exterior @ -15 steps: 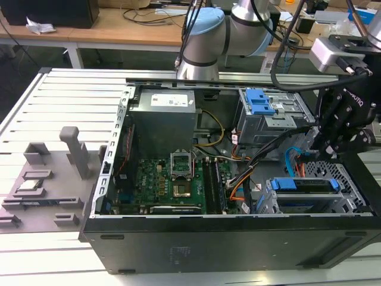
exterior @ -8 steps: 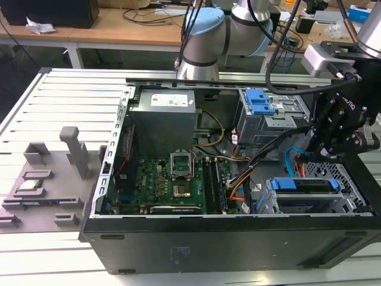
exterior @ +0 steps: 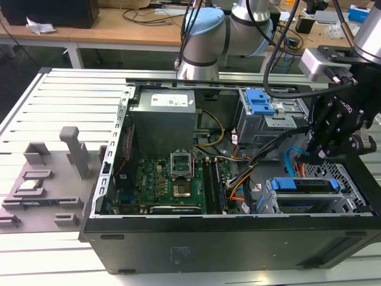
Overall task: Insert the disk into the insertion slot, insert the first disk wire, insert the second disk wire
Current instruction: 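Insert the first disk wire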
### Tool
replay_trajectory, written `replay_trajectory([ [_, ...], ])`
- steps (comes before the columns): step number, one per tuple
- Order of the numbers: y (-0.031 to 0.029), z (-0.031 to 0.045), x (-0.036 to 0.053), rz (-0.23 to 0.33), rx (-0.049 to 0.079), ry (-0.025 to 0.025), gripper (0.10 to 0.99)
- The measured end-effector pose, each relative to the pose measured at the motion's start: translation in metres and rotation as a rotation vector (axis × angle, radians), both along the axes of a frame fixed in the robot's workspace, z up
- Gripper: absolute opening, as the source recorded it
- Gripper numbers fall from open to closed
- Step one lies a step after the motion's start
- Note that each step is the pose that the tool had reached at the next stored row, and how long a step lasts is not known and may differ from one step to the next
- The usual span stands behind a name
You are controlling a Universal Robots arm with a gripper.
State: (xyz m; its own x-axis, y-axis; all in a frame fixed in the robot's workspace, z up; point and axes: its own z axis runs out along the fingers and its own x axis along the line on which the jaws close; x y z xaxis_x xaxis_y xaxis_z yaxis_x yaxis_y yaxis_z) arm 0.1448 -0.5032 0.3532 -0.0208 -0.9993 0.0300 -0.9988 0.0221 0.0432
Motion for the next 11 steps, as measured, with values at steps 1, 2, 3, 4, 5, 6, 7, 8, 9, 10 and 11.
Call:
replay_trajectory([
  [1, 0.0, 0.0, 0.0, 0.0, 0.0, 0.0, 0.169],
  [2, 0.0, -0.0001, 0.0, 0.0, 0.0, 0.0, 0.169],
  [3, 0.0, -0.0001, 0.0, 0.0, 0.0, 0.0, 0.169],
  [4, 0.0, -0.0001, 0.0, 0.0, 0.0, 0.0, 0.169],
  [5, 0.0, -0.0002, 0.0, 0.0, 0.0, 0.0, 0.169],
  [6, -0.0004, -0.0004, 0.0, 0.0, 0.0, 0.0, 0.169],
  [7, -0.0015, -0.0003, 0.0001, 0.0, 0.0, 0.0, 0.169],
  [8, -0.0032, -0.0002, 0.0001, 0.0, -0.001, 0.0, 0.169],
  [9, -0.0064, -0.0003, 0.0002, 0.0, -0.003, 0.0, 0.169],
  [10, -0.009, -0.0004, 0.0002, 0.0, -0.005, 0.0, 0.169],
  [11, -0.0134, -0.0007, 0.0002, -0.001, -0.006, 0.0, 0.169],
])
